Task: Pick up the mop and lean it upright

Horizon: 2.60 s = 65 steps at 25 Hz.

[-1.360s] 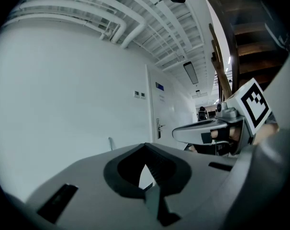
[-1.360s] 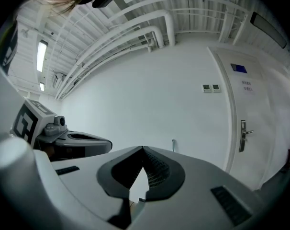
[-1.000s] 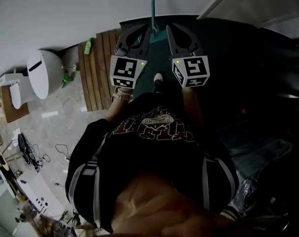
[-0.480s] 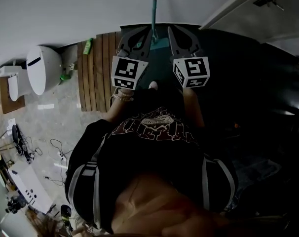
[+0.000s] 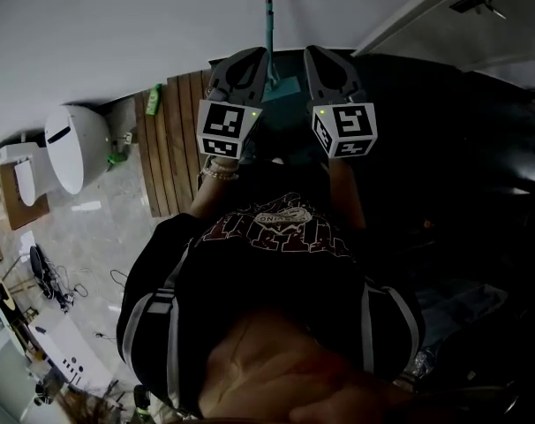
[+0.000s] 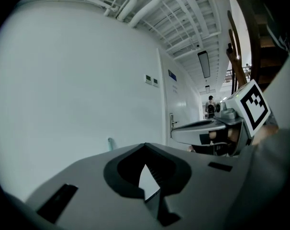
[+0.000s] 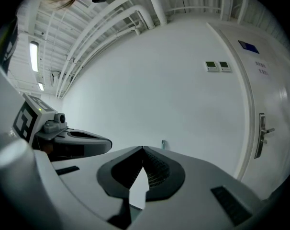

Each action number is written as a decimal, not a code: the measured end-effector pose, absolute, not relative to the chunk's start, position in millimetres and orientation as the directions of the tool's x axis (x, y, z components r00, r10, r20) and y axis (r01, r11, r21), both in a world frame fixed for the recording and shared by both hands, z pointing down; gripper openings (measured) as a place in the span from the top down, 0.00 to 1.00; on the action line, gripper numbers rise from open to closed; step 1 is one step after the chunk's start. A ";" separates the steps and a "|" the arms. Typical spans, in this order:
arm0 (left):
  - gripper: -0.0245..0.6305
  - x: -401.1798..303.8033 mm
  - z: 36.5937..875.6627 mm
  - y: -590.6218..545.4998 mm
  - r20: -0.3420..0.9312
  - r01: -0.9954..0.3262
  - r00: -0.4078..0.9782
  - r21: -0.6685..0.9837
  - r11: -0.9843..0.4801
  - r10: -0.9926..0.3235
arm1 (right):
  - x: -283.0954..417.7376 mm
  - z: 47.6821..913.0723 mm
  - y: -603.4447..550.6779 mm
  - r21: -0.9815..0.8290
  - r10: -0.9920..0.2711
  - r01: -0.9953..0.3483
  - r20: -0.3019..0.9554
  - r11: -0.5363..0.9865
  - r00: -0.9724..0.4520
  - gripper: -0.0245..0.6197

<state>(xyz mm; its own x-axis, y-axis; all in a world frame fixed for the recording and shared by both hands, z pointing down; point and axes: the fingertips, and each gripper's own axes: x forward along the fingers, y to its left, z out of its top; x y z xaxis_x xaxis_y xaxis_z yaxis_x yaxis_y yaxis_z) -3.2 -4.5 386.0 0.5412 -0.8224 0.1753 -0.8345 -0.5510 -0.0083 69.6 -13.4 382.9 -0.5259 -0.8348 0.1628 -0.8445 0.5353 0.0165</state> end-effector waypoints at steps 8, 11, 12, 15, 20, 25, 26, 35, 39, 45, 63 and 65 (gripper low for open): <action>0.90 -22.1 392.0 -80.7 0.193 -0.807 0.579 0.002 -0.590 -0.792 | 41.5 390.7 -87.6 0.016 -0.839 -0.852 0.187 0.523 -0.511 0.94; 0.90 -33.1 394.0 -101.0 0.198 -0.801 0.587 0.003 -0.598 -0.785 | 31.1 394.2 -112.2 0.017 -0.842 -0.857 0.194 0.515 -0.503 0.94; 0.90 -36.1 394.2 -106.0 0.199 -0.799 0.590 0.003 -0.602 -0.782 | 28.4 395.5 -119.4 0.022 -0.845 -0.859 0.198 0.511 -0.498 0.94; 0.90 -43.2 392.3 -116.8 0.192 -0.791 0.602 0.005 -0.612 -0.775 | 22.8 402.0 -137.3 0.041 -0.850 -0.864 0.213 0.501 -0.482 0.94; 0.90 -52.9 398.8 -132.9 0.205 -0.784 0.609 0.015 -0.620 -0.766 | 15.5 410.6 -161.0 0.016 -0.851 -0.870 0.220 0.493 -0.477 0.94; 0.90 -55.8 405.0 -147.5 0.224 -0.795 0.592 0.007 -0.606 -0.774 | 10.2 416.3 -178.5 0.012 -0.838 -0.859 0.231 0.511 -0.495 0.94; 0.90 -55.6 405.8 -151.9 0.226 -0.799 0.588 0.009 -0.601 -0.777 | 10.3 417.5 -183.3 0.011 -0.834 -0.856 0.233 0.517 -0.501 0.94; 0.90 -48.4 410.1 -200.8 0.246 -0.845 0.523 0.024 -0.535 -0.816 | 14.3 431.9 -234.7 0.012 -0.766 -0.799 0.292 0.601 -0.573 0.94; 0.90 -42.0 409.2 -222.2 0.248 -0.863 0.495 0.025 -0.505 -0.833 | 19.1 441.2 -265.2 0.008 -0.731 -0.768 0.311 0.640 -0.607 0.94; 0.90 -48.4 418.1 -244.7 0.274 -0.891 0.442 0.025 -0.453 -0.854 | 10.5 464.4 -299.8 -0.011 -0.677 -0.726 0.350 0.688 -0.647 0.94; 0.90 -77.4 443.5 -274.3 0.351 -0.931 0.350 0.030 -0.363 -0.869 | -2.6 524.0 -358.2 -0.071 -0.633 -0.724 0.434 0.686 -0.641 0.79; 0.90 -78.0 445.6 -276.2 0.355 -0.932 0.350 0.035 -0.362 -0.867 | -4.8 527.1 -361.4 -0.064 -0.634 -0.725 0.438 0.685 -0.638 0.79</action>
<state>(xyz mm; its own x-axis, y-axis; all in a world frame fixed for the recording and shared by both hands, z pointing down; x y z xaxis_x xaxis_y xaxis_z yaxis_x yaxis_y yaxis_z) -78.0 -276.2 445.6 0.3500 -0.8671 0.3545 -0.9316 -0.3617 0.0350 -4.8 -361.4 527.1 -0.6377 -0.6337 0.4378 -0.7253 0.6855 -0.0642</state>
